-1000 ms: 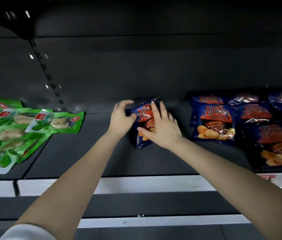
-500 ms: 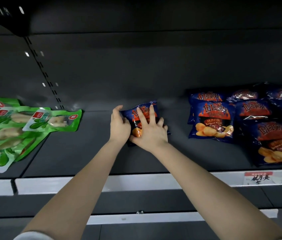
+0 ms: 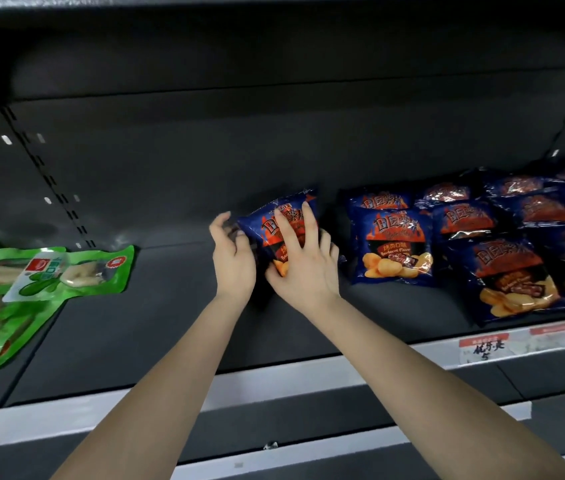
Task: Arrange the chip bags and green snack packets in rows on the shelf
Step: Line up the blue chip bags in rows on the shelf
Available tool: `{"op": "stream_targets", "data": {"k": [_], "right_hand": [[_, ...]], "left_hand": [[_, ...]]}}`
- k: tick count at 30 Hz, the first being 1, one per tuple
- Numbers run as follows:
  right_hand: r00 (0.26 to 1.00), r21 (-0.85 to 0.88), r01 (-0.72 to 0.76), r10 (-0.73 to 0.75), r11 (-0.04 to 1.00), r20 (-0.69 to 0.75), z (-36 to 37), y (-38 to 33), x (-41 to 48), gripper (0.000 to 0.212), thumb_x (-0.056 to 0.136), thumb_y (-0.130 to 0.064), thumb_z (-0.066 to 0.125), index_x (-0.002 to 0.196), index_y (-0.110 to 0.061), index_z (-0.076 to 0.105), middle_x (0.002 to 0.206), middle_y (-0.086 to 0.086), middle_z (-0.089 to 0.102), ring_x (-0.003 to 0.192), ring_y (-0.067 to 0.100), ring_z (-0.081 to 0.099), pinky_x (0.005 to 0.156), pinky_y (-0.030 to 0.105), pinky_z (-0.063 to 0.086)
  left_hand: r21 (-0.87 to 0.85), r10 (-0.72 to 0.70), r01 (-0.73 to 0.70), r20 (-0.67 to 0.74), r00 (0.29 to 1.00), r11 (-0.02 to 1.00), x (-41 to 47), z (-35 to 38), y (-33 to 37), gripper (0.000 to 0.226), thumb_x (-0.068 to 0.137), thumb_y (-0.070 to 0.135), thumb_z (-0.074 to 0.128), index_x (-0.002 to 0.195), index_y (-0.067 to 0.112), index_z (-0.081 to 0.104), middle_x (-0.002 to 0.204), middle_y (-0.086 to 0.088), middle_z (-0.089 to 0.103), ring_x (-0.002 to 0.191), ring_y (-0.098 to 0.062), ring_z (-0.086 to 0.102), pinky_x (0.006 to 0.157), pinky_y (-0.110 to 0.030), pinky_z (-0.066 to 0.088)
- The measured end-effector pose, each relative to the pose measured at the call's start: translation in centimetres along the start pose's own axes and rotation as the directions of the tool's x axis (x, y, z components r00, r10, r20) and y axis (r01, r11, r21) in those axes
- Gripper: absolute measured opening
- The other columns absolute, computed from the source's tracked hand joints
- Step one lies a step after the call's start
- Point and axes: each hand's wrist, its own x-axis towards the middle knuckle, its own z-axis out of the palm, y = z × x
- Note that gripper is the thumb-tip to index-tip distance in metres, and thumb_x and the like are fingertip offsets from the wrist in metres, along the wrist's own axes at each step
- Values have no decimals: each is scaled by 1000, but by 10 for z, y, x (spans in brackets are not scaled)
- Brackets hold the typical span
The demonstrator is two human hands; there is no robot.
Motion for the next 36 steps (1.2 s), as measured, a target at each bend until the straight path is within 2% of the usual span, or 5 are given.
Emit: {"op": "stream_targets", "data": {"k": [4, 16, 21, 31, 36], "right_hand": [[989, -14, -111, 109, 994, -98, -27, 34, -8, 85, 75, -42, 63, 147, -36, 19, 158, 10, 12, 121, 40, 39, 94, 54, 38], [943, -184, -320, 296, 929, -150, -72, 120, -67, 82, 72, -49, 56, 146, -35, 23, 156, 13, 20, 118, 42, 45, 90, 53, 43], [937, -227, -346, 347, 911, -35, -74, 126, -72, 81, 76, -51, 54, 147, -37, 19, 159, 8, 8, 133, 44, 26, 99, 59, 32], [957, -191, -244, 204, 951, -207, -76, 126, -61, 62, 84, -53, 42, 130, -14, 56, 150, 20, 33, 142, 40, 20, 114, 53, 8], [971, -208, -231, 211, 951, -115, -82, 129, -35, 65, 89, -54, 32, 144, -21, 39, 157, 13, 21, 145, 34, 14, 116, 52, 6]], "left_hand": [[4, -31, 31, 76, 997, 1000, -5, 38, -2, 36, 98, 7, 31, 132, 19, 34, 114, 3, 55, 100, -16, 58, 87, -29, 45], [-12, -57, 62, 249, 967, 998, -47, 146, -1, 29, 97, 5, 34, 125, 11, 43, 115, 0, 52, 106, -13, 50, 89, -20, 34], [66, -90, 77, 218, 972, 995, -47, 146, -14, 28, 96, 8, 35, 123, 9, 43, 121, -10, 55, 111, -23, 52, 95, -28, 36], [132, -68, 33, 273, 960, 991, -50, 147, -13, 24, 95, 9, 36, 117, 12, 46, 115, -5, 57, 103, -18, 53, 86, -25, 38], [148, -49, 7, 282, 958, 989, -50, 147, -16, 22, 97, 11, 36, 116, 11, 47, 115, -10, 58, 106, -25, 54, 91, -34, 42]]}}
